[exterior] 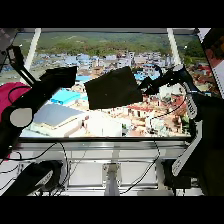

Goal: Fold the clothes and pants, and hang the long-sleeved shirts on hangers.

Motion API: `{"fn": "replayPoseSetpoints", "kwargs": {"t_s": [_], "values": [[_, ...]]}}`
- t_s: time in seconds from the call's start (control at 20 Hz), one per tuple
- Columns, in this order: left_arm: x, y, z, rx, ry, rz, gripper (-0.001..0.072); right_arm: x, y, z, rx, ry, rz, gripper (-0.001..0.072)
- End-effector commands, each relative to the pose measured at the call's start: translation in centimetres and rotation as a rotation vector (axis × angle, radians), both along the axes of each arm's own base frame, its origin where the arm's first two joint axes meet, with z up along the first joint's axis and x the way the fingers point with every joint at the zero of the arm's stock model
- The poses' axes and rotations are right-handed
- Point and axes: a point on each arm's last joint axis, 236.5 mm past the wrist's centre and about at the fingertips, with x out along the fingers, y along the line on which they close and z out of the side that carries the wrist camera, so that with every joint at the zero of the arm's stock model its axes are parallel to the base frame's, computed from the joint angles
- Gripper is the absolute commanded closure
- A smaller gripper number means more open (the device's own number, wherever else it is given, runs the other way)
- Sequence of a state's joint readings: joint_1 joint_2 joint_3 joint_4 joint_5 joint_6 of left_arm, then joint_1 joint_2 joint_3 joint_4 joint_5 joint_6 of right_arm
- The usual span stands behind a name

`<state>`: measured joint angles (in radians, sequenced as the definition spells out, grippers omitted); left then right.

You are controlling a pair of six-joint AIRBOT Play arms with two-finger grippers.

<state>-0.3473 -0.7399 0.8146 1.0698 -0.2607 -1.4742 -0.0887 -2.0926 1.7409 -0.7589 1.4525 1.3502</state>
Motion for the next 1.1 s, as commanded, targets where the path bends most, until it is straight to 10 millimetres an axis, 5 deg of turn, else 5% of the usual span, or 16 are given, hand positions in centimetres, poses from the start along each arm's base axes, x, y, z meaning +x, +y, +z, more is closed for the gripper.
{"fn": "replayPoseSetpoints", "kwargs": {"t_s": [0.0,0.2,0.4,0.55,0.65,0.85,1.05], "values": [[0.0,0.0,0.1,-0.001,-0.002,0.0,0.0237,-0.5,2.4,-0.6,-0.007,0.005,0.036,0.0105],[0.0,0.0,0.1,-0.001,-0.002,0.0,0.0237,-1.1,4.9,-0.7,-0.01,-0.002,0.084,0.0124],[-0.1,0.0,0.1,-0.001,-0.002,-0.001,0.0237,-1.2,5.9,0.5,0.035,-0.001,0.085,0.0687],[-0.4,-0.1,0.1,0.002,0.005,-0.01,0.0237,-1.0,4.9,3.4,0.033,0.014,0.031,0.0689],[-0.6,0.0,0.4,-0.003,0.0,-0.01,0.0237,-0.1,1.9,5.6,-0.028,-0.019,-0.039,0.0688],[-1.0,-0.2,1.1,-0.06,0.007,-0.015,0.0237,1.6,-8.3,8.6,-0.148,-0.047,-0.26,0.0688],[-1.1,-0.2,1.2,-0.065,0.007,-0.016,0.0237,5.9,-17.6,15.3,-0.158,-0.222,-0.499,0.0688]]}}
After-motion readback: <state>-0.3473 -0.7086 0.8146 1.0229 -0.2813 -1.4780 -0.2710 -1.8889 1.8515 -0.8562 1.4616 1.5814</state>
